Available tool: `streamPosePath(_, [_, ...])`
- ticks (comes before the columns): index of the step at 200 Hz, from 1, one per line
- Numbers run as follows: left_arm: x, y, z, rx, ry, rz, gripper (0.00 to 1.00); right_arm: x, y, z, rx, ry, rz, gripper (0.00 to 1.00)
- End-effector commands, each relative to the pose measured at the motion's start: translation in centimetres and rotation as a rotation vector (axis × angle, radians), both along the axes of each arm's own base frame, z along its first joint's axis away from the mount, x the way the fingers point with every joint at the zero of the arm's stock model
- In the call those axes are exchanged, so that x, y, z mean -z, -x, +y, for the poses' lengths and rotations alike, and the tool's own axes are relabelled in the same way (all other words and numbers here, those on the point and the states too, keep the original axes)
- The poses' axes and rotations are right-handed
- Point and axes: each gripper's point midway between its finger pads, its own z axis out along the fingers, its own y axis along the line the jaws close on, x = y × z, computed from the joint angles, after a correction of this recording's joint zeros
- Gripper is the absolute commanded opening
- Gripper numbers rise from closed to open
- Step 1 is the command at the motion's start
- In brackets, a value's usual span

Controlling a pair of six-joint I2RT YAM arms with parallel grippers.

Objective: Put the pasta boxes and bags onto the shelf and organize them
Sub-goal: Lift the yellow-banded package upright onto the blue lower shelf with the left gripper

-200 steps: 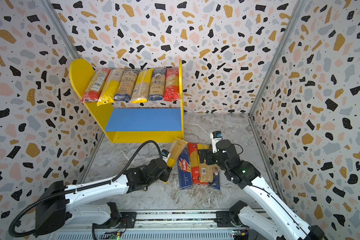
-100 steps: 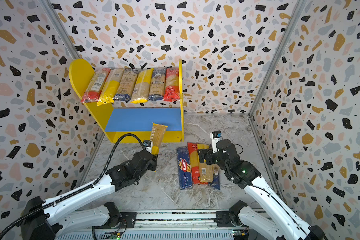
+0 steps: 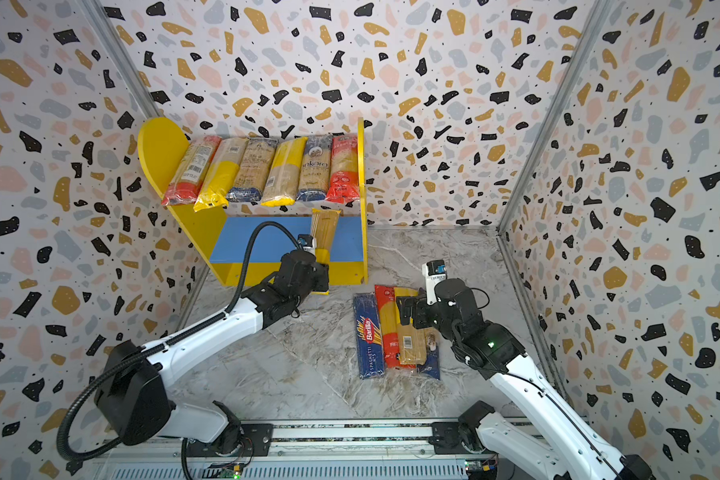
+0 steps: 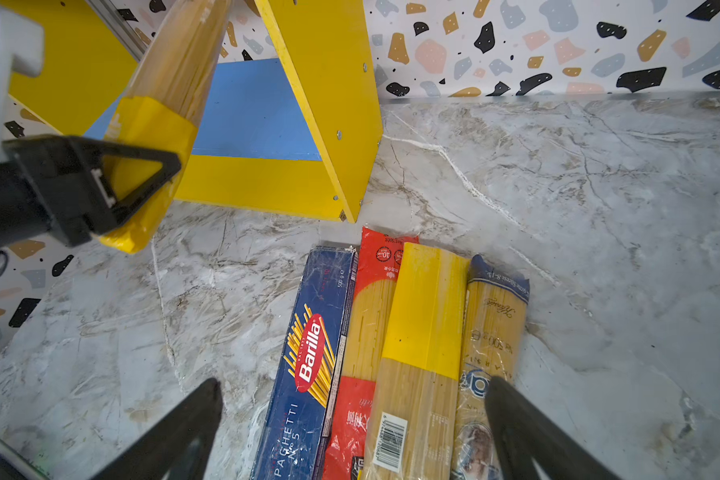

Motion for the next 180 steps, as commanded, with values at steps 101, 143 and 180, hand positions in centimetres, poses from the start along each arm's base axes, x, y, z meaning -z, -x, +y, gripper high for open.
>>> streamPosePath(101, [-5.9, -10.8, -5.9, -0.012, 0.142, -0.209, 0.0, -4.0, -0.5, 4.5, -0.22, -0.1, -0.114, 0.99])
streamPosePath(143, [-5.0, -12.3, -7.5, 0.018, 0.181, -0.185, 0.0, -4.2, -1.2, 4.9, -0.218, -0.084, -0.117, 0.99])
streamPosePath(180, [-4.5, -13.1, -8.2, 0.027, 0.195, -0.177, 0.0, -4.3, -1.7, 5.0, -0.214, -0.068, -0.115, 0.99])
